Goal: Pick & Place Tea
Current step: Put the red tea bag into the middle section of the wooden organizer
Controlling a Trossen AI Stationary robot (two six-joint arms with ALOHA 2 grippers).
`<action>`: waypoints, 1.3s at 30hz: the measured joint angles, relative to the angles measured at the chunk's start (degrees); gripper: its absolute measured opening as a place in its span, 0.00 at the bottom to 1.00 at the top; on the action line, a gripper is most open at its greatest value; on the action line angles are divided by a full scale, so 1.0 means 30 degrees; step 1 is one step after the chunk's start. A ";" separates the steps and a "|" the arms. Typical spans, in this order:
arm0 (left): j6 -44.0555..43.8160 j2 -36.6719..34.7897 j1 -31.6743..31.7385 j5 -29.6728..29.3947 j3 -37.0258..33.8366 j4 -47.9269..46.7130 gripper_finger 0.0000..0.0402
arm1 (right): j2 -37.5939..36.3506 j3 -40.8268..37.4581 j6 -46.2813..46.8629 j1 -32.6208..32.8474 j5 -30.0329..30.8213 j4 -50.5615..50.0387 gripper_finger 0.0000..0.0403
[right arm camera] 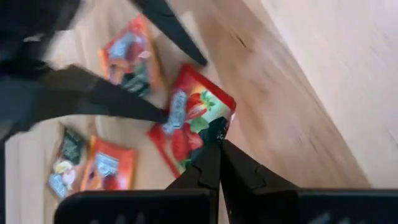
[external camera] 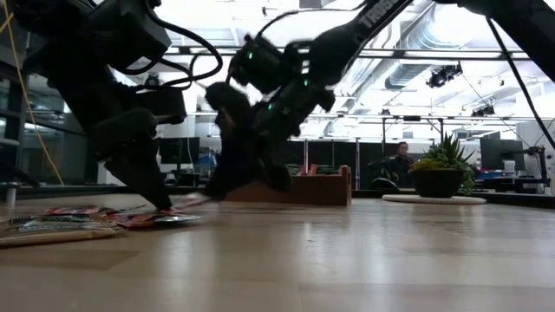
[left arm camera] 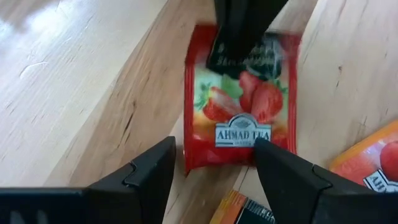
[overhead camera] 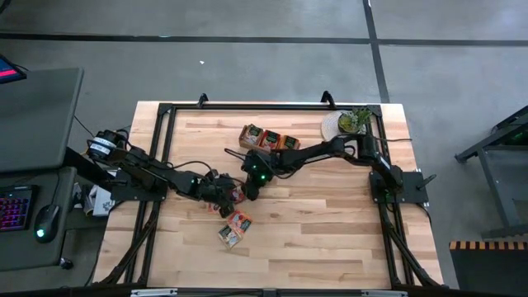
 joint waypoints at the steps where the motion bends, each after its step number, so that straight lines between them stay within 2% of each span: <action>1: 0.0155 -0.0200 0.0000 0.0022 -0.0022 -0.0006 0.54 | -0.0200 0.0002 -0.0299 0.0012 0.0183 -0.0162 0.00; 9: 0.0874 -0.1714 -0.0015 0.0203 -0.0079 -0.0643 0.54 | -0.1064 0.0009 -0.1303 -0.0118 0.0850 -0.1957 0.00; 15: 0.1366 -0.3552 0.0082 -0.1138 0.0726 -0.2528 0.54 | -0.1268 0.0007 -0.2419 0.0110 0.1049 -0.3609 0.00; 28: 0.1823 -0.9573 0.3815 -0.2464 0.0869 -0.4682 0.54 | -0.5499 0.0015 -0.6249 -0.0344 0.4307 -0.7850 0.00; 35: 0.2293 -1.1789 0.5402 -0.2689 0.0869 -0.5611 0.54 | -0.7656 0.0090 -0.7681 -0.1580 0.4835 -1.0027 0.00; 39: 0.2300 -1.2730 0.6336 -0.2600 0.0223 -0.5279 0.54 | -0.7803 0.1844 -0.9424 -0.2321 0.5848 -1.3221 0.00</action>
